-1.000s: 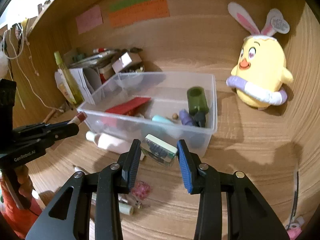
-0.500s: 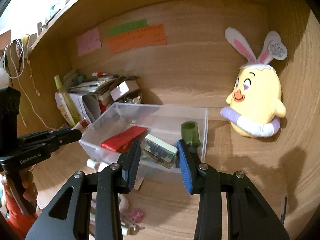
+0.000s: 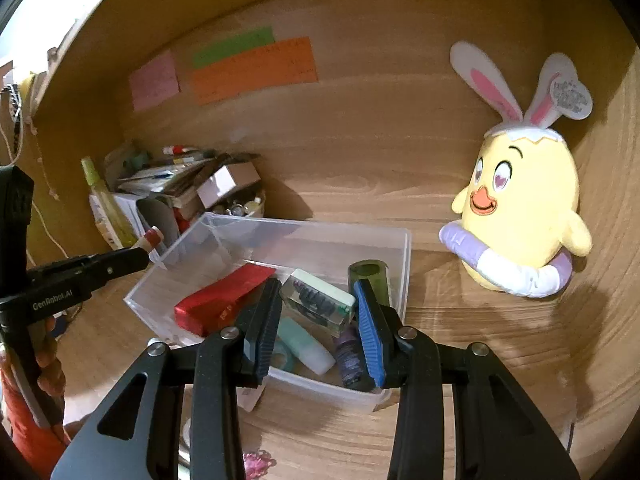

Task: Organize objects
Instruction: 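Carry the white tube into the bin with the left gripper while the right drops the green-lidded box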

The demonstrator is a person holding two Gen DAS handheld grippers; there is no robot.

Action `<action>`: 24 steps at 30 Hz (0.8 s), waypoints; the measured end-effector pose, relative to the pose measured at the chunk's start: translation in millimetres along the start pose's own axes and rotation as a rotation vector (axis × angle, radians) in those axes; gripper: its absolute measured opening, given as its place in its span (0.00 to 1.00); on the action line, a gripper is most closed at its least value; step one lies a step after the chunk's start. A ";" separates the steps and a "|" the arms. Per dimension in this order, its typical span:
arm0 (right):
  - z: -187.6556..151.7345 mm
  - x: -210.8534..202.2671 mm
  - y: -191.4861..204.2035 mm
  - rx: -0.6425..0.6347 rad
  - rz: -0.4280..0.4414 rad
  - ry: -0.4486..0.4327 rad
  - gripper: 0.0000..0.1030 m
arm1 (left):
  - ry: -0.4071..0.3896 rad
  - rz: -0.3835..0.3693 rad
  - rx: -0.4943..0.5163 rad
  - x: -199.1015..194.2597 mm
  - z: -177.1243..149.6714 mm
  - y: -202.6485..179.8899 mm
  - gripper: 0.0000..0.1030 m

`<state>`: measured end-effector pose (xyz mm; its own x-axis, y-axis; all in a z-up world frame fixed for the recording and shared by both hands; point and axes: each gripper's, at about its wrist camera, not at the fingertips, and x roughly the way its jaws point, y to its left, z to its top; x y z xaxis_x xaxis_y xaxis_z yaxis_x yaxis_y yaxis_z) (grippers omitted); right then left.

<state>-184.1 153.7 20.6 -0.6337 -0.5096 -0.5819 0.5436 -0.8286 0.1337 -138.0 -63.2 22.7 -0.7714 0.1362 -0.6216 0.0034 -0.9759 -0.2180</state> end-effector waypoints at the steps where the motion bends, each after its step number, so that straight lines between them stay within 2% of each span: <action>1: -0.5 5.4 -1.0 0.002 -0.001 0.012 0.33 | 0.007 0.002 -0.002 3.5 0.2 1.4 0.14; 14: -12.0 47.8 -5.2 0.000 -0.010 0.111 0.33 | 0.104 0.037 0.026 50.9 -3.1 4.8 0.14; 24: -15.4 58.2 0.3 -0.025 -0.013 0.136 0.33 | 0.112 0.031 0.035 58.5 -3.4 1.6 0.14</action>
<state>-212.3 127.4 -25.6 -0.5611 -0.4612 -0.6873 0.5501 -0.8282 0.1067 -181.0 -56.2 -16.5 -0.6956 0.1222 -0.7079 0.0023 -0.9850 -0.1723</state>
